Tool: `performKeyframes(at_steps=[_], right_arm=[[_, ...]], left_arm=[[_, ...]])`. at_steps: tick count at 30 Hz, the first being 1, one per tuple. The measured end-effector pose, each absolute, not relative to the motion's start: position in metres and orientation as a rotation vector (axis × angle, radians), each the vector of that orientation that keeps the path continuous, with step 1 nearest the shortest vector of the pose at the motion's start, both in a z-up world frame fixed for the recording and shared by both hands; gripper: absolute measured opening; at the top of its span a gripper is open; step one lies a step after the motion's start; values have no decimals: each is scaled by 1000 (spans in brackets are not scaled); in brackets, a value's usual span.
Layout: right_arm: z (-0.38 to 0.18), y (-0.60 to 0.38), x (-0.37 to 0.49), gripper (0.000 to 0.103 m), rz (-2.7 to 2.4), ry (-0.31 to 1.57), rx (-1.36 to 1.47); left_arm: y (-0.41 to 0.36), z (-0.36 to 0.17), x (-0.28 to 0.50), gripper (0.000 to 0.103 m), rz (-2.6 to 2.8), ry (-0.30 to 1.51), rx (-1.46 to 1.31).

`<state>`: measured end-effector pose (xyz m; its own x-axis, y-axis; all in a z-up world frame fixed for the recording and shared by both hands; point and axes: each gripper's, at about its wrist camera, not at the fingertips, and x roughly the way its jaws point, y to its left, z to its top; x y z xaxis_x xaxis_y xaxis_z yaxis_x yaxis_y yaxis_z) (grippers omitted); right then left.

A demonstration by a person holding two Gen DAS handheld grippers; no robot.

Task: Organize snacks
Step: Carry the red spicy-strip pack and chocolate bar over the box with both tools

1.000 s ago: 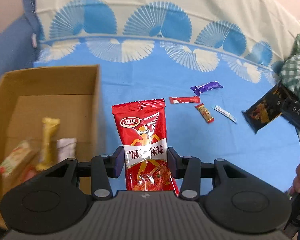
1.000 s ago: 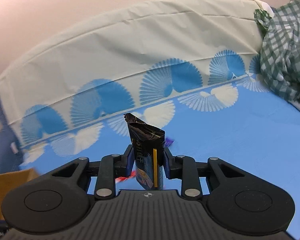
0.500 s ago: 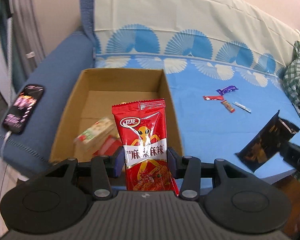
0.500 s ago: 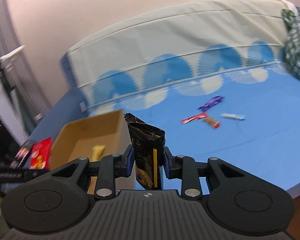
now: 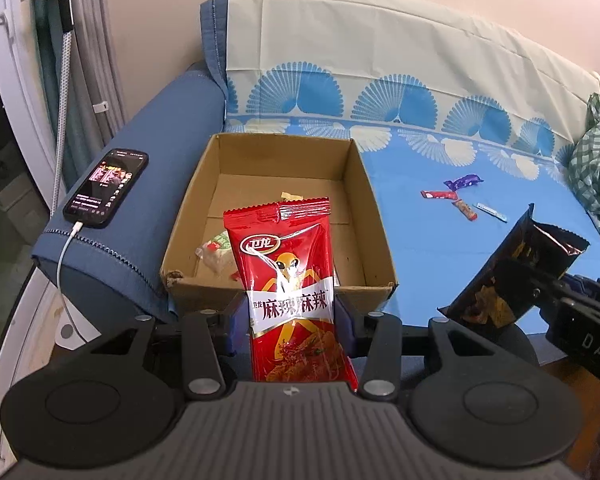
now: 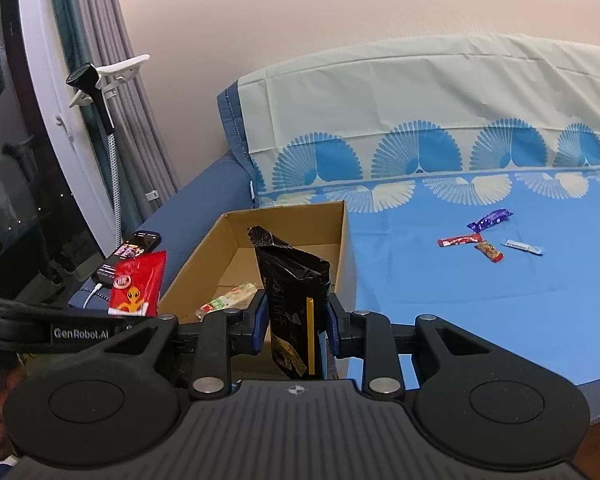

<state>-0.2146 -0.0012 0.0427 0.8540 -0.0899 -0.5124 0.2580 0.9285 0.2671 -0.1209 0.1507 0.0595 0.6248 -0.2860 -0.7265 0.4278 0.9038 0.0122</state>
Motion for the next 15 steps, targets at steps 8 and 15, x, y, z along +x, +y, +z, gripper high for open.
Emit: performKeyframes(at_steps=[8, 15], right_arm=[[48, 9, -216, 31, -179, 515, 308], [46, 11, -215, 31, -181, 525, 309]], left_arm=[[158, 61, -126, 50, -426, 784, 184], [157, 60, -126, 50, -428, 786, 185]])
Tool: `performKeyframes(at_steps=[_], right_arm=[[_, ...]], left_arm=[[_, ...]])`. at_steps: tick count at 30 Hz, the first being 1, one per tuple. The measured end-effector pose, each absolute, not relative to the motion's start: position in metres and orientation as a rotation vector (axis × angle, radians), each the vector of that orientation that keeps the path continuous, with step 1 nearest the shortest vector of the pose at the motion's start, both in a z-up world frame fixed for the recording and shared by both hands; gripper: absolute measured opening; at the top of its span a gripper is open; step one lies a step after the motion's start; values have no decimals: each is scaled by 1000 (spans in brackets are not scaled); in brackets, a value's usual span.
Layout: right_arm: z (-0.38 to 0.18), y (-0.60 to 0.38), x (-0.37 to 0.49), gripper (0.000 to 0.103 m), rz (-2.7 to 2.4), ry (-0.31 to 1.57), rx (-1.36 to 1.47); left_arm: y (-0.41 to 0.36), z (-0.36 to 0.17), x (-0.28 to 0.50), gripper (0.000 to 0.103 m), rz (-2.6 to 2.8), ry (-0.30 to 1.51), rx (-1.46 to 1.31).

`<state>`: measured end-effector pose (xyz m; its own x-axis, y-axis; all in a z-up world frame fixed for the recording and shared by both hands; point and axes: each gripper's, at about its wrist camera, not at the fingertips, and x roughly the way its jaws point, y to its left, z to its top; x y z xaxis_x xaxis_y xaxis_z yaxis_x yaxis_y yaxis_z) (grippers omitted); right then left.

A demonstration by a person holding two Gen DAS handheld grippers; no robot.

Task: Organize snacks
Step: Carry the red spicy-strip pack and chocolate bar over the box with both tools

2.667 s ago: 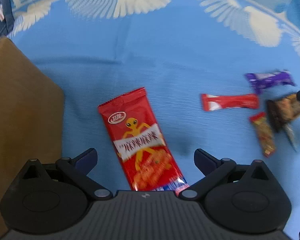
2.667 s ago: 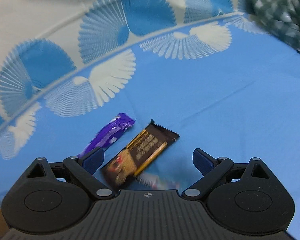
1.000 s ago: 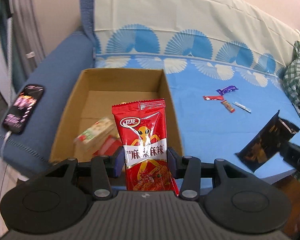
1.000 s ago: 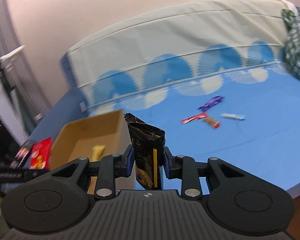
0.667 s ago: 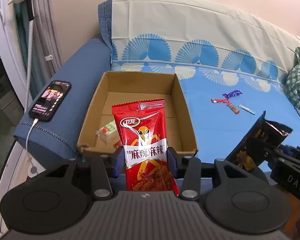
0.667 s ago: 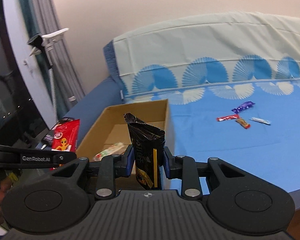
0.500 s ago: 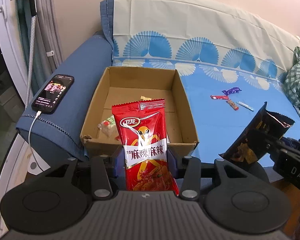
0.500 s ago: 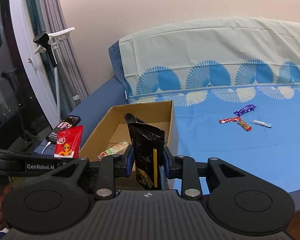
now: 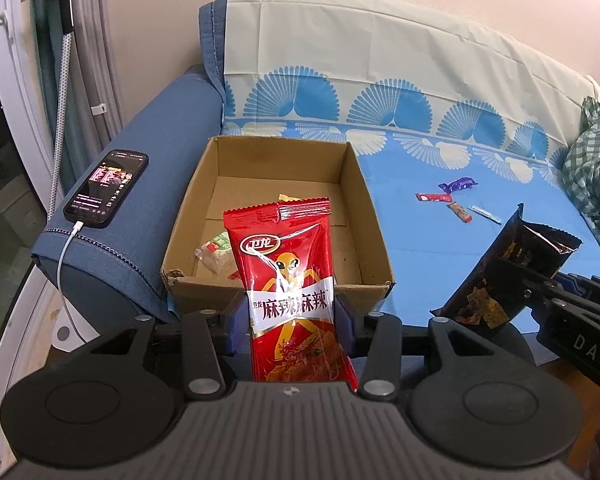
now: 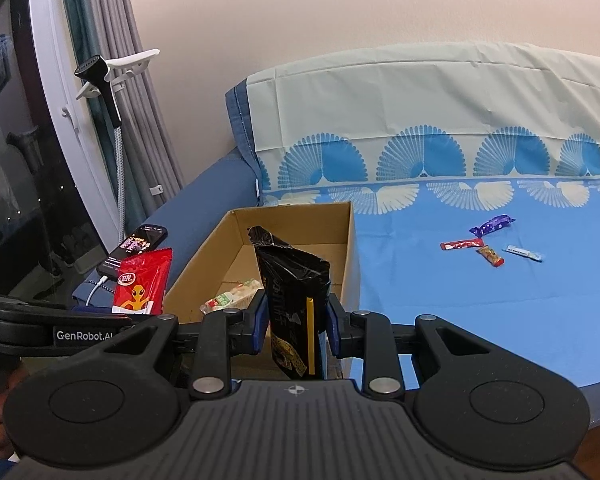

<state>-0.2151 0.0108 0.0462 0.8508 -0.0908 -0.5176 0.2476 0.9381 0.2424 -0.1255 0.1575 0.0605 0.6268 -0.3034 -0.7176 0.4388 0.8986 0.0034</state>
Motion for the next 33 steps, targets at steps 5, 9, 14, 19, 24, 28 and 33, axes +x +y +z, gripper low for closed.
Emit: performKeyframes(at_steps=[5, 9, 14, 19, 24, 28, 33], right_arm=[[45, 9, -211, 31, -181, 535, 310], [44, 9, -209, 31, -182, 543, 314], [42, 9, -205, 31, -180, 555, 315], [40, 8, -197, 31, -181, 571, 307], [37, 7, -186, 31, -184, 590, 288], [35, 7, -171, 31, -179, 608, 282], [35, 8, -143, 31, -161, 625, 266]], left_arm=[[157, 59, -123, 50, -431, 794, 187], [156, 58, -120, 49, -433, 802, 188], [156, 56, -115, 49, -420, 811, 180], [159, 54, -104, 50, -409, 824, 170], [166, 51, -85, 50, -390, 834, 160], [173, 50, -64, 50, -371, 838, 150], [176, 48, -36, 50, -362, 850, 142]])
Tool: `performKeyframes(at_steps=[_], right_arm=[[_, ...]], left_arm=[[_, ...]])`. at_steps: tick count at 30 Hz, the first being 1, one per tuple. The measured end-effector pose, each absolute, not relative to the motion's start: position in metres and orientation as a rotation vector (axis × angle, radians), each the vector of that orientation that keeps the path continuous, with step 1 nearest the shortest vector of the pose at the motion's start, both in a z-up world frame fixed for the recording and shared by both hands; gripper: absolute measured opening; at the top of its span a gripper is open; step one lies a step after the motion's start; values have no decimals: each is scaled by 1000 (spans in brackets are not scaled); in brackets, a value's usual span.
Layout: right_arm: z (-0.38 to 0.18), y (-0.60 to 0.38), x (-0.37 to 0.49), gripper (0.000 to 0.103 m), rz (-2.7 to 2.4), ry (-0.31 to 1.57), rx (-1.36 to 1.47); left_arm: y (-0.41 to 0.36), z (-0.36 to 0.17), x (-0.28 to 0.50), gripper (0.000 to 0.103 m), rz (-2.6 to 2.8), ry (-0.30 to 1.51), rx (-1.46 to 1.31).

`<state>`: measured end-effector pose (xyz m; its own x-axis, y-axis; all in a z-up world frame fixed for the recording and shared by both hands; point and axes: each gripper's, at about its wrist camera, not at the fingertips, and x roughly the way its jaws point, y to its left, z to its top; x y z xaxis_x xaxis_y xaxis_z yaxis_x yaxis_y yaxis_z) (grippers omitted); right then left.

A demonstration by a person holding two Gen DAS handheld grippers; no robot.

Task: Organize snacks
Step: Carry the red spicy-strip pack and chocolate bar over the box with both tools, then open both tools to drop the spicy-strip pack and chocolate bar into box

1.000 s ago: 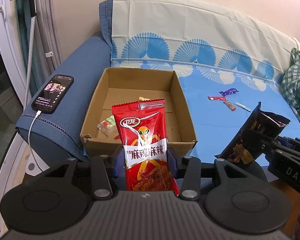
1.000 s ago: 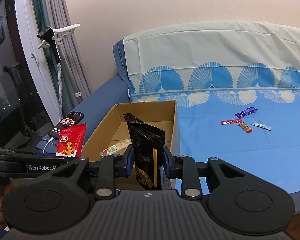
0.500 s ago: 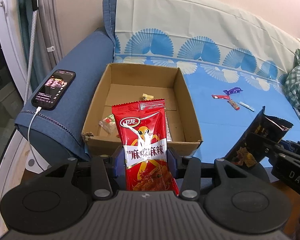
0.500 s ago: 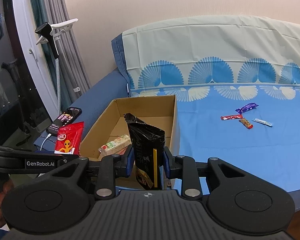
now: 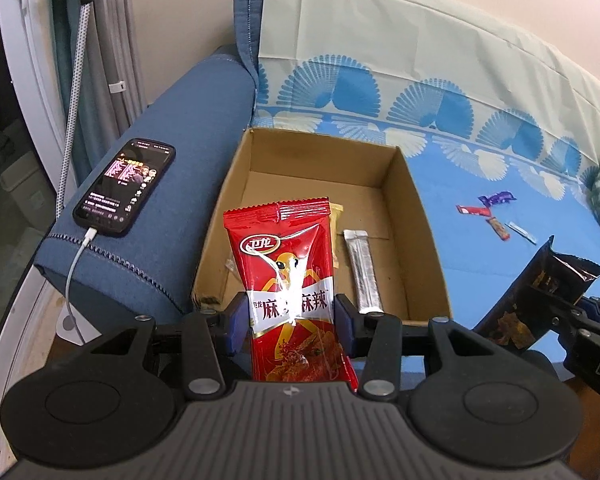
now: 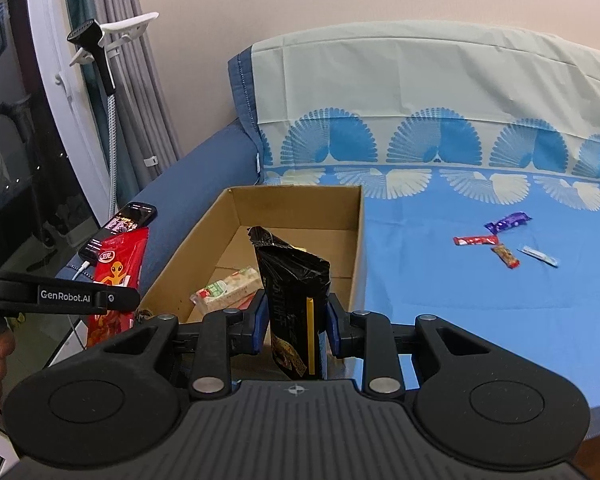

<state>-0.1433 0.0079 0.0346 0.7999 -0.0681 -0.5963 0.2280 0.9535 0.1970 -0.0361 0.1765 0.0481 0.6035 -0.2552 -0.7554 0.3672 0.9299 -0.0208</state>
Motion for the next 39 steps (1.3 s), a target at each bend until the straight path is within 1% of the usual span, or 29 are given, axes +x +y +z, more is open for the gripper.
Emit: performKeyframes(at_steps=[11, 22, 39], right_arm=[[17, 7, -74, 31, -125, 689, 238], [-20, -3, -13, 31, -104, 780, 254], [-89, -23, 37, 31, -83, 962, 303]], left_arm=[[165, 29, 24, 50, -339, 891, 144], [144, -13, 80, 49, -331, 965, 180], [114, -74, 126, 50, -351, 1071, 254]])
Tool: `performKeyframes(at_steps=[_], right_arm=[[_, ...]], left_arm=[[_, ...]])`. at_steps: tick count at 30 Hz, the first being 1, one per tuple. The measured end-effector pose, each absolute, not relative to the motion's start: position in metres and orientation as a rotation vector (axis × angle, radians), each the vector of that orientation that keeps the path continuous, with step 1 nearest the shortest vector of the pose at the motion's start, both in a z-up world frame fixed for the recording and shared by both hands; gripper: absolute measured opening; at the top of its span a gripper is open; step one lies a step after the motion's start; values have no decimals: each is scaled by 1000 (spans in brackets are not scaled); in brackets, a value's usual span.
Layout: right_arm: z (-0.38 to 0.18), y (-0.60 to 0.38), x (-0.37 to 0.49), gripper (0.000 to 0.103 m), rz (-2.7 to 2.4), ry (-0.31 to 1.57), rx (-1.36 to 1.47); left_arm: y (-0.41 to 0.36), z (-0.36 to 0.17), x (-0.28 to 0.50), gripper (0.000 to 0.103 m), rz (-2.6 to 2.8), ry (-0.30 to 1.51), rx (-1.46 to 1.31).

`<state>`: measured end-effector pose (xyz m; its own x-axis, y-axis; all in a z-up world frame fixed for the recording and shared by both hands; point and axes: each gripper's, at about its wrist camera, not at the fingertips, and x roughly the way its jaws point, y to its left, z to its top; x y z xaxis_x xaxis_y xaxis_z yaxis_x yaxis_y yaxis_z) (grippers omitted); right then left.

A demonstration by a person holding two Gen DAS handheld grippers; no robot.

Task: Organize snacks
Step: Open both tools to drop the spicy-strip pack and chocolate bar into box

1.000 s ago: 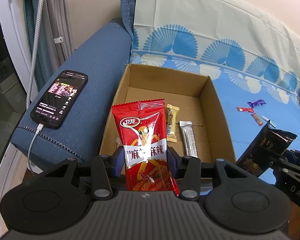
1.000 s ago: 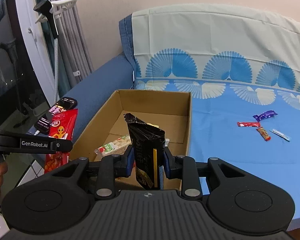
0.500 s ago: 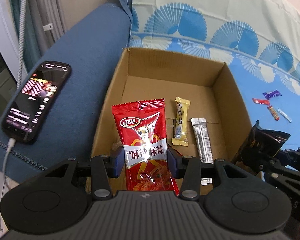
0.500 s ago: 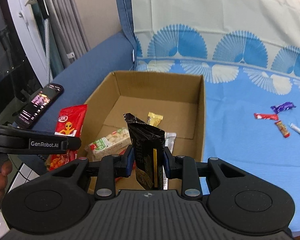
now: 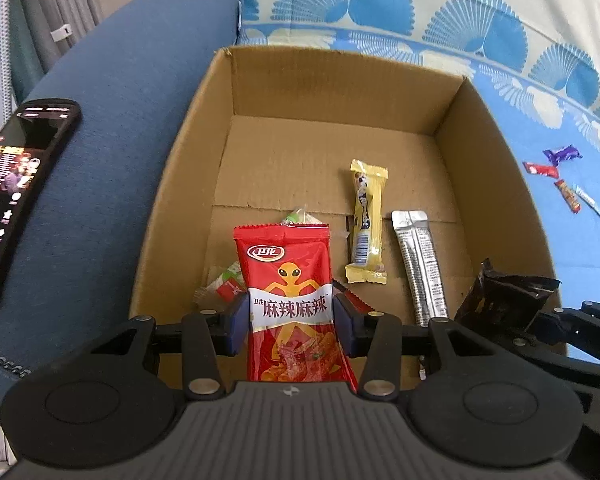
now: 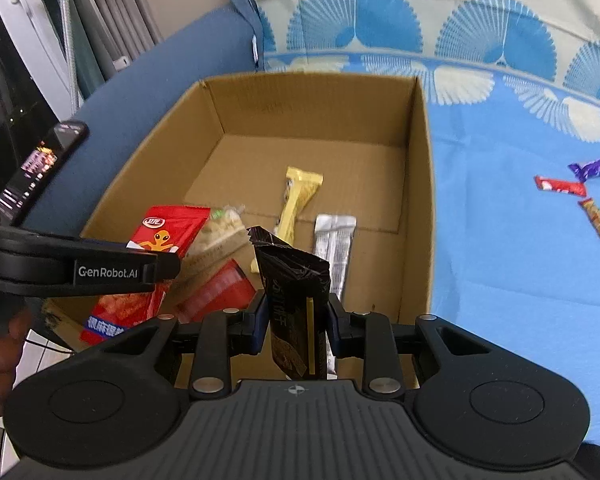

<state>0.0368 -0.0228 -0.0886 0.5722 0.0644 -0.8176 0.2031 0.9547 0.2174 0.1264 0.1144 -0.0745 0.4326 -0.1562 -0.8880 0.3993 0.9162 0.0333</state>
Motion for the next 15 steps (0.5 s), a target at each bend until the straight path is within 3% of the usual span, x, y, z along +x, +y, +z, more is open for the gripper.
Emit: performKeyframes(at_steps=[2, 3, 4, 5, 6, 7, 15], right_arm=[[-95, -26, 41, 31, -86, 979, 309], [-97, -28, 44, 33, -86, 985, 311], [-98, -29, 48, 43, -89, 983, 316], [-98, -31, 52, 50, -96, 976, 320], [-96, -33, 55, 71, -112, 966, 322], [-94, -36, 57, 85, -142, 947, 324], [-63, -30, 27, 94, -180, 879, 295]], left_arm=[[112, -80, 131, 50, -352, 1081, 267], [111, -81, 134, 58, -351, 1084, 271], [111, -82, 137, 77, -355, 1082, 269], [111, -80, 140, 87, -361, 1074, 262], [112, -76, 141, 97, -342, 1045, 257], [115, -71, 141, 103, -325, 1010, 255], [132, -51, 107, 103, -283, 998, 248]])
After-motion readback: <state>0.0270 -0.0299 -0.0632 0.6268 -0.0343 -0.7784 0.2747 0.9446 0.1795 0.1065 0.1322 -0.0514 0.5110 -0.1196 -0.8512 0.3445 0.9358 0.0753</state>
